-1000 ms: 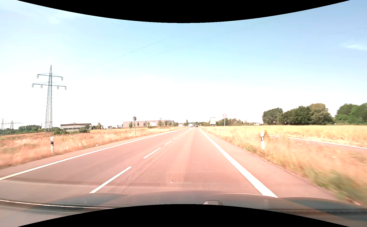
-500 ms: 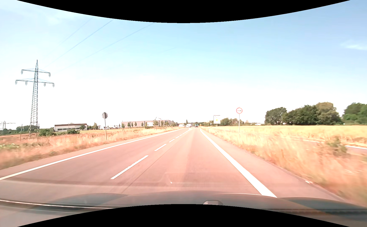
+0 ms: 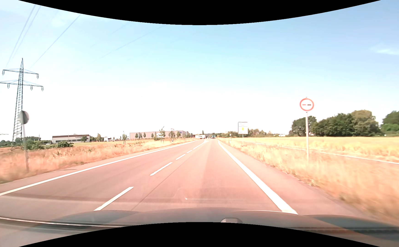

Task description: Follow the waypoints while adhering to traffic rules and regulations

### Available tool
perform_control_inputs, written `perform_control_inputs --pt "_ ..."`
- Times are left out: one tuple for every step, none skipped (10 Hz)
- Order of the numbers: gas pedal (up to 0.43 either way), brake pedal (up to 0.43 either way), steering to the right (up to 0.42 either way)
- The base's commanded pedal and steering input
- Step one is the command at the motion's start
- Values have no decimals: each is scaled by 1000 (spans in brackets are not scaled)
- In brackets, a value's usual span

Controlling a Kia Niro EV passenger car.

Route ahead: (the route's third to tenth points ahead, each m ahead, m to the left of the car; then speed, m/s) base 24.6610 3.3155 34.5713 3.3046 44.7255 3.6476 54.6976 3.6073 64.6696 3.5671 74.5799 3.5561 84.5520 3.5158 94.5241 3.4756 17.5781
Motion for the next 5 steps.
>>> perform_control_inputs --pt "20 0 -3" --pt "20 0 -3" --pt "20 0 -3" --pt "20 0 -3" --pt "20 0 -2"
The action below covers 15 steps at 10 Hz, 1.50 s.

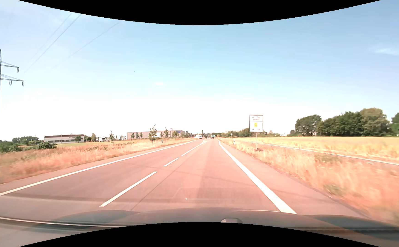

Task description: Follow the waypoints while adhering to traffic rules and regulations

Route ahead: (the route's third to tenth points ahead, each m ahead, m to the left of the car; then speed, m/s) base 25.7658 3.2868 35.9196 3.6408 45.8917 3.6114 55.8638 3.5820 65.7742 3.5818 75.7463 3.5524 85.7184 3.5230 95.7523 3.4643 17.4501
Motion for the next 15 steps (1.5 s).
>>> perform_control_inputs --pt "20 0 -1" --pt "20 0 -1" --pt "20 0 -1" --pt "20 0 -1" --pt "8 0 -2" --pt "8 0 -3" --pt "8 0 -7" --pt "8 0 -9" --pt "8 0 -9" --pt "8 0 -9" --pt "8 0 -8" --pt "8 0 -7" --pt "8 0 -6" --pt "8 0 -6" --pt "8 0 -5"
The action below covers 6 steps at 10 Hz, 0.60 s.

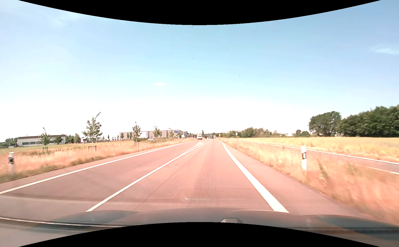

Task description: Follow the waypoints while adhering to traffic rules and regulations

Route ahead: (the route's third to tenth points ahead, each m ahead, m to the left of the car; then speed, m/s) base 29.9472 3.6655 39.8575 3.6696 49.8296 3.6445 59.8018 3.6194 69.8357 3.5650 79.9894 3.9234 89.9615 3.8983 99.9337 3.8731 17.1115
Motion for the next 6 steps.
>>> perform_control_inputs --pt "8 0 -5" --pt "8 0 -5" --pt "8 0 -4" --pt "8 0 -4" --pt "8 0 -4" --pt "8 0 -4"
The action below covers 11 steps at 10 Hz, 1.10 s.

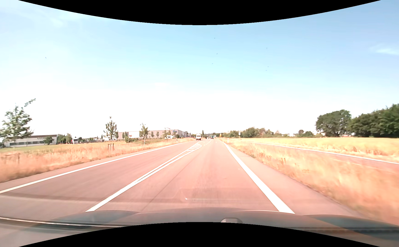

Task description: Follow the waypoints while adhering to traffic rules and regulations

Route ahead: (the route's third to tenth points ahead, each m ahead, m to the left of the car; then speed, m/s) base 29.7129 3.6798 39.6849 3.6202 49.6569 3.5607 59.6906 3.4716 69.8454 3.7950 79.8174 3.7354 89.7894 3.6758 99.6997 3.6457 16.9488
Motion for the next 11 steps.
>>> perform_control_inputs --pt "8 0 -4" --pt "8 0 -3" --pt "8 0 -3" --pt "8 0 -3" --pt "8 0 -3" --pt "8 0 -3" --pt "8 0 -3" --pt "8 0 0" --pt "8 0 1" --pt "8 0 1" --pt "8 0 1"
